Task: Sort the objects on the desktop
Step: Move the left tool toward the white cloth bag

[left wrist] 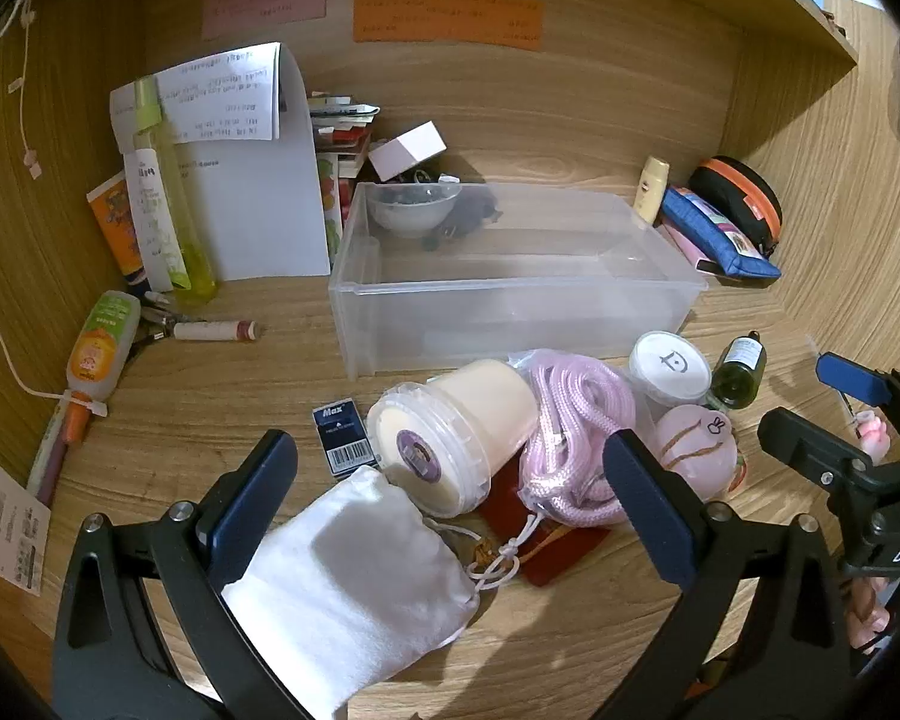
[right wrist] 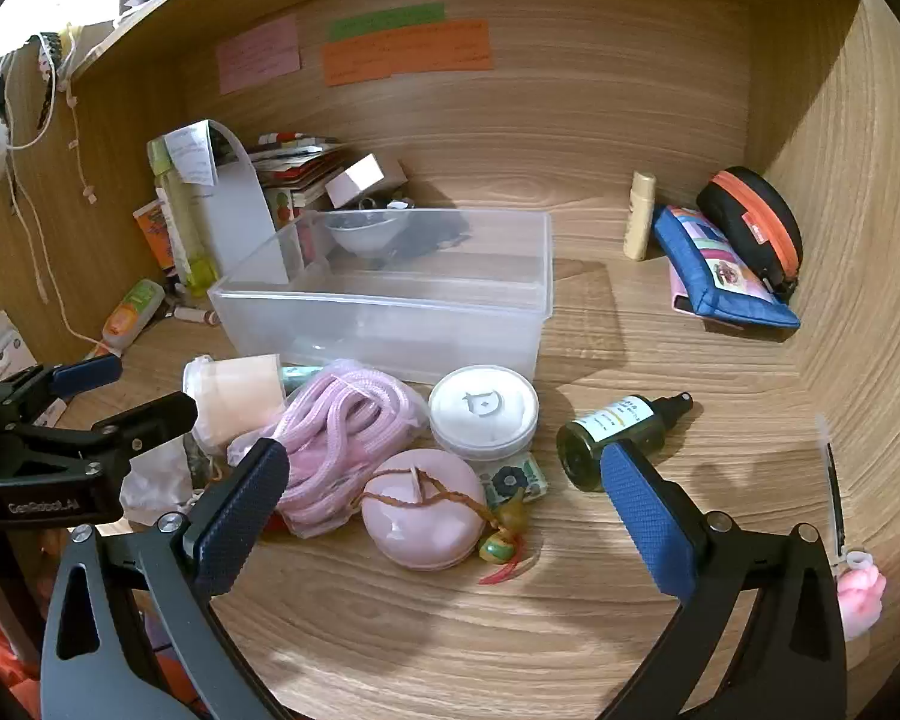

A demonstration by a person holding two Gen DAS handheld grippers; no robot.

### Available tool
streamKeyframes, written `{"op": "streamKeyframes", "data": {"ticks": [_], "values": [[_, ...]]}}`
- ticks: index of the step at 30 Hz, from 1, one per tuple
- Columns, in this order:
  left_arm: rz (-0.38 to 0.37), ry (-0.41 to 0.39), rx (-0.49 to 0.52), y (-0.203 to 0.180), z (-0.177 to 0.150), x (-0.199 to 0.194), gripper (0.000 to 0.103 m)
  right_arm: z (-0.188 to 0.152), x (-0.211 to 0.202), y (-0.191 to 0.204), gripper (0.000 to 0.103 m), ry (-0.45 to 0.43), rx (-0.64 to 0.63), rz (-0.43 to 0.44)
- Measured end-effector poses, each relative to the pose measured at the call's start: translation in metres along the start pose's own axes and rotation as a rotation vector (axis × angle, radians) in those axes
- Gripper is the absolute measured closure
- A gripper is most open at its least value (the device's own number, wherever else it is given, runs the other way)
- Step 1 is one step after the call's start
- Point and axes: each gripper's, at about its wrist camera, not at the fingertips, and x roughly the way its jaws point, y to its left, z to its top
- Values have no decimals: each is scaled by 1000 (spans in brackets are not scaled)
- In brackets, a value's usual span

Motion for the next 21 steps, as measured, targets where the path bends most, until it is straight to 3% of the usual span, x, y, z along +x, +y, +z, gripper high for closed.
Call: {"op": "streamKeyframes", "data": {"ticks": [21], "values": [[4,-29,13,-3,0,-5,0,2,3,-10,0,24,41,-2]]}}
